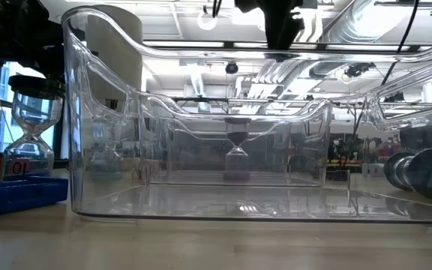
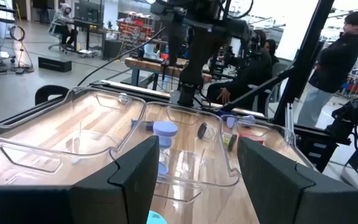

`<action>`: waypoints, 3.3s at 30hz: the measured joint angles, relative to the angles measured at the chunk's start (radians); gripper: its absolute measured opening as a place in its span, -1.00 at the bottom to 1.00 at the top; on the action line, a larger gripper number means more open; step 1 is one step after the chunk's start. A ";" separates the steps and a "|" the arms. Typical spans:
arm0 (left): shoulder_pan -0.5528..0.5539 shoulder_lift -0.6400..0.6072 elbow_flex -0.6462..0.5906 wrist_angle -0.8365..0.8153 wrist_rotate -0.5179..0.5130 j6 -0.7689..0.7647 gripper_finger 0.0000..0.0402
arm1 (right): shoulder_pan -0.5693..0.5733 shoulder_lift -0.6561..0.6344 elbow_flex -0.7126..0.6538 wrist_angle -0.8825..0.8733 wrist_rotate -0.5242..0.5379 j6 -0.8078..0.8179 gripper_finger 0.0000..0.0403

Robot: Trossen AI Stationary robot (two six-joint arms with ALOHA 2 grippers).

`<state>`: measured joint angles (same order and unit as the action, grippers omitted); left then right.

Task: Pick & Place Office items
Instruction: Put the white charger adapter into the top transparent bin

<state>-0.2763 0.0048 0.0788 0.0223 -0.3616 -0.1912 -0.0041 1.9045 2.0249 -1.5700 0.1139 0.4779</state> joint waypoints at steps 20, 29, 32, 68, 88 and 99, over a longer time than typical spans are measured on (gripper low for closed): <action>0.000 0.000 0.000 0.000 -0.003 0.001 0.06 | 0.012 -0.180 -0.046 -0.001 0.010 -0.003 0.28; 0.000 0.000 0.000 0.000 -0.001 -0.012 0.06 | 0.004 -0.458 -0.388 -0.003 0.110 0.183 0.28; 0.000 0.000 0.000 0.000 -0.001 -0.020 0.06 | -0.011 -0.539 -0.508 -0.003 0.148 0.263 0.28; 0.000 0.000 0.000 0.000 -0.069 0.019 0.06 | -0.945 -0.622 -1.102 0.441 -0.090 0.444 0.28; 0.000 0.000 0.000 -0.028 -0.069 0.018 0.06 | -1.060 -0.378 -1.153 0.612 -0.129 0.581 0.28; 0.000 0.000 0.000 -0.073 -0.069 0.015 0.06 | -1.111 -0.375 -1.153 0.623 -0.030 0.587 0.28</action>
<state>-0.2764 0.0046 0.0788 -0.0505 -0.4305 -0.1764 -1.1149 1.5299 0.8722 -0.9474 0.0843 1.0653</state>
